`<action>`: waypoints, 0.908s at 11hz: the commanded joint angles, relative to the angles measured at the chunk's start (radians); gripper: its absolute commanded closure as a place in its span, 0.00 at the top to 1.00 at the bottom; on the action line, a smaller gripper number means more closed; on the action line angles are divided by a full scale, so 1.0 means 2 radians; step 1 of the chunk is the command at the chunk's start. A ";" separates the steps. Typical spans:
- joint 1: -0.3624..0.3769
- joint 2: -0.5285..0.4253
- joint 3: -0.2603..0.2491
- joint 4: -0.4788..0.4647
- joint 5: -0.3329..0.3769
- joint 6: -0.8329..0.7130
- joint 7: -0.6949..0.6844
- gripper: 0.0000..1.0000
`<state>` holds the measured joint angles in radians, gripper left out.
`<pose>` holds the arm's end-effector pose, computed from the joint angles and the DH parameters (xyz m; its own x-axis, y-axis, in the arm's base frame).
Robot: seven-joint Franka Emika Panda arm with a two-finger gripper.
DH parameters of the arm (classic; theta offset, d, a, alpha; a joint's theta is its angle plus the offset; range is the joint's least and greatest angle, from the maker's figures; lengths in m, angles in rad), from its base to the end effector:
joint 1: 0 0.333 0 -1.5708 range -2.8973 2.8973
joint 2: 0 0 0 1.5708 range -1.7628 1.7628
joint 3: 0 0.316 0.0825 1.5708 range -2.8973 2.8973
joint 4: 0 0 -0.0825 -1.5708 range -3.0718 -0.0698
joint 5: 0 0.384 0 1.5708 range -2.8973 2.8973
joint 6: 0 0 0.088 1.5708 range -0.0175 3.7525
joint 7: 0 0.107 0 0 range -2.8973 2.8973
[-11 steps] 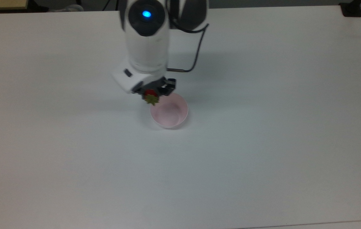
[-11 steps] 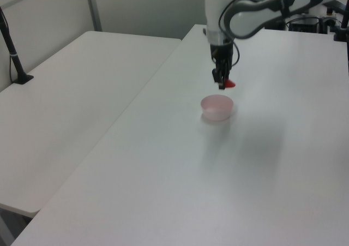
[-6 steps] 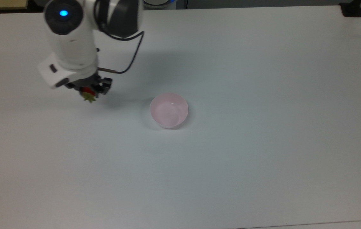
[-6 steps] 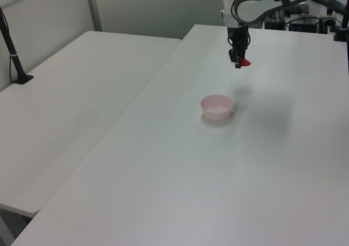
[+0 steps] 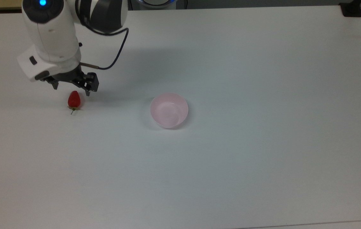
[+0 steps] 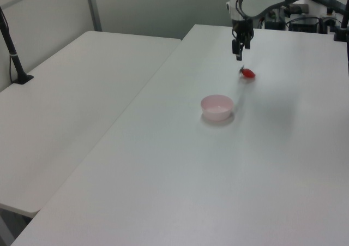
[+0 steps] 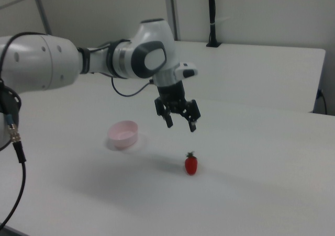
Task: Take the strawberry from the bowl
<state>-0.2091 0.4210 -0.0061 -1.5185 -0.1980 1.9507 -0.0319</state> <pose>0.6636 -0.1579 0.4215 0.9939 -0.1101 -0.0017 -0.1079 -0.9766 0.1860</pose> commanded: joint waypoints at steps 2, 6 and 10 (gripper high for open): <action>0.038 -0.095 0.005 -0.009 0.033 -0.090 0.006 1.00; 0.090 -0.159 -0.002 -0.013 0.060 -0.157 0.081 1.00; 0.101 -0.184 -0.006 -0.028 0.083 -0.169 0.095 1.00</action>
<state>-0.0365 0.1010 0.0085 -1.5150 -0.0557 1.6175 0.1333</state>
